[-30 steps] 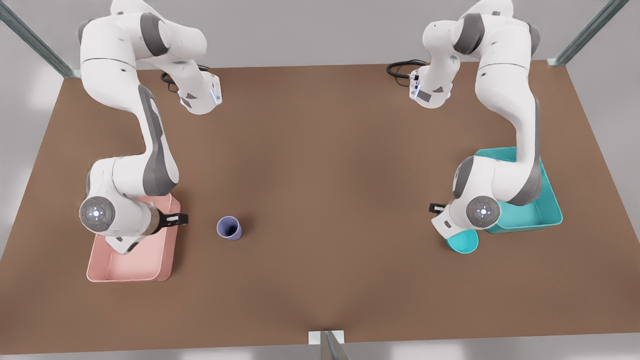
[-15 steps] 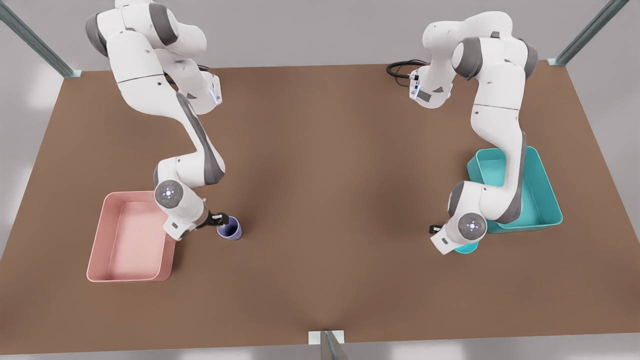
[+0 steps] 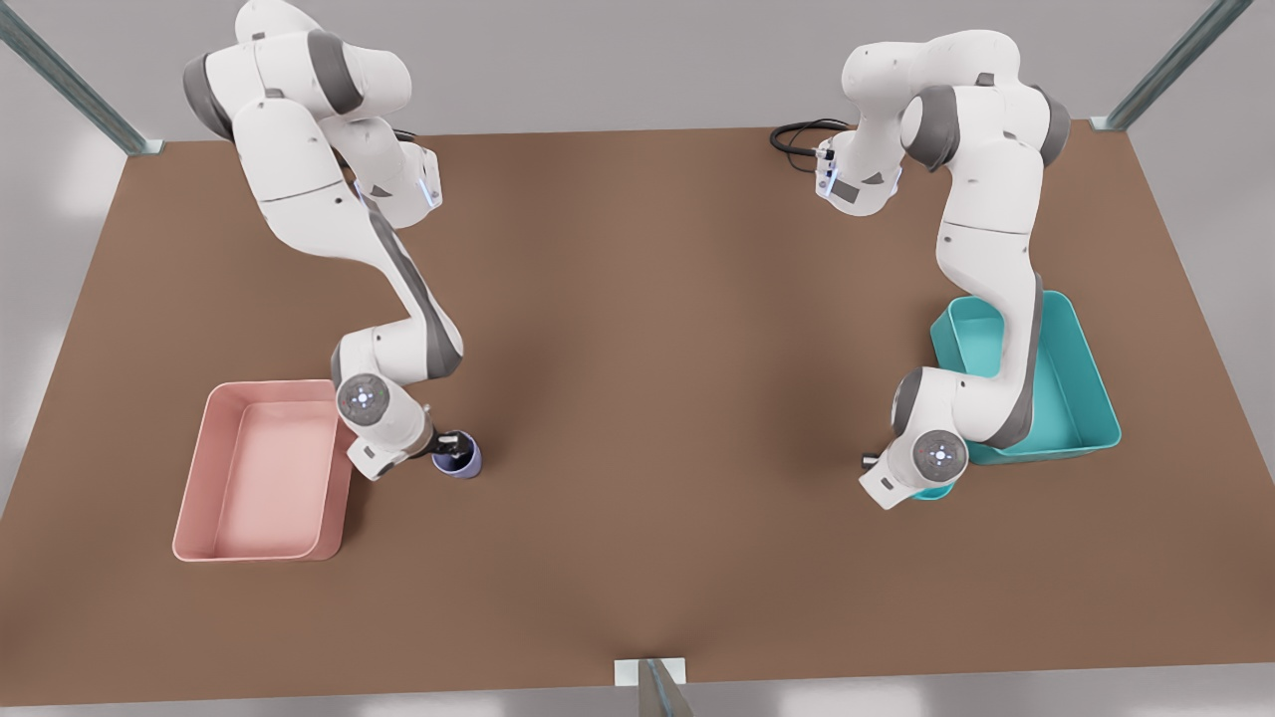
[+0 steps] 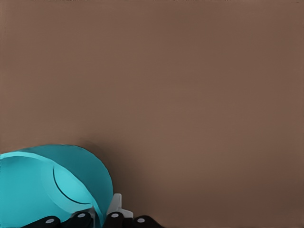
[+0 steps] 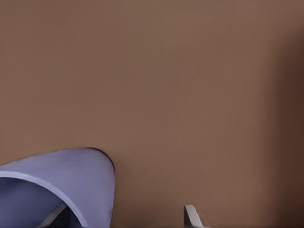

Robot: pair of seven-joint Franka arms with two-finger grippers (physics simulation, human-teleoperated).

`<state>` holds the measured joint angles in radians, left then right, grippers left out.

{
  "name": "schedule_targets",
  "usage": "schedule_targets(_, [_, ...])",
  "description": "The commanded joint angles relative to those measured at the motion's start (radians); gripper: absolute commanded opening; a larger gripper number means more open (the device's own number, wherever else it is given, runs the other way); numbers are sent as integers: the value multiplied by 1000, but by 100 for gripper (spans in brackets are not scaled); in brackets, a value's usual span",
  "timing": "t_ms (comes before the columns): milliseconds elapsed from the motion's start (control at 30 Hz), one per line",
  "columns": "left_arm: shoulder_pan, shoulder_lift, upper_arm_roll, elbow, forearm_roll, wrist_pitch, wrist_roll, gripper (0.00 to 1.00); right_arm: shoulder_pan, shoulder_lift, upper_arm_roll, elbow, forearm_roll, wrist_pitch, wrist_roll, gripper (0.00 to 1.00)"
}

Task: Put the bowls and cups in different boxes

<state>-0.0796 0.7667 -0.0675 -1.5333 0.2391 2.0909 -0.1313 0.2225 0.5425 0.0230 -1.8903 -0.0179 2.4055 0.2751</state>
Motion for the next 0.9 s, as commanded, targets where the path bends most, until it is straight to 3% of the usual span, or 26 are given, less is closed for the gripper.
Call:
schedule_targets(0, [0, -12, 0, 1, -47, -2, -97, 21, 0, 2, 0, 0, 1, 17, 68, 66])
schedule_targets(33, [-3, -36, 0, 1, -50, -15, -97, 21, 0, 4, 0, 2, 1, 17, 67, 46])
schedule_targets(67, [-5, -72, 0, 2, -49, -66, -97, 21, 0, 7, 0, 5, 1, 17, 62, 31])
schedule_targets(133, [-8, -182, 2, 2, -46, -248, -99, 21, 0, 7, 0, 14, 3, 12, 62, 21])
schedule_targets(233, [-3, -325, 61, 1, -37, -433, -90, 21, 0, 7, 0, 25, 3, 4, 62, 21])
schedule_targets(300, [11, -325, 133, -16, -37, -454, -83, 21, -8, -18, -3, 31, 4, 1, 55, 21])
schedule_targets(433, [40, -320, 247, -125, -46, -289, -27, 21, -173, -176, -9, 40, 3, -72, -249, 21])
schedule_targets(533, [47, -317, 281, -327, -49, -75, -13, 21, -371, -231, -9, 72, 12, -154, -615, 21])
schedule_targets(633, [72, -287, 307, -375, -49, 54, -1, 21, -509, -158, -11, 117, 22, -158, -738, 21])
schedule_targets(800, [96, -247, 316, -423, -49, 144, 10, 21, -506, 24, -6, 160, 27, -23, -726, 21])
schedule_targets(833, [96, -247, 316, -423, -49, 144, 10, 31, -506, 50, -3, 160, 29, 6, -723, 21])
schedule_targets(867, [96, -247, 318, -423, -49, 141, 10, 61, -505, 65, -3, 160, 42, 23, -722, 21])
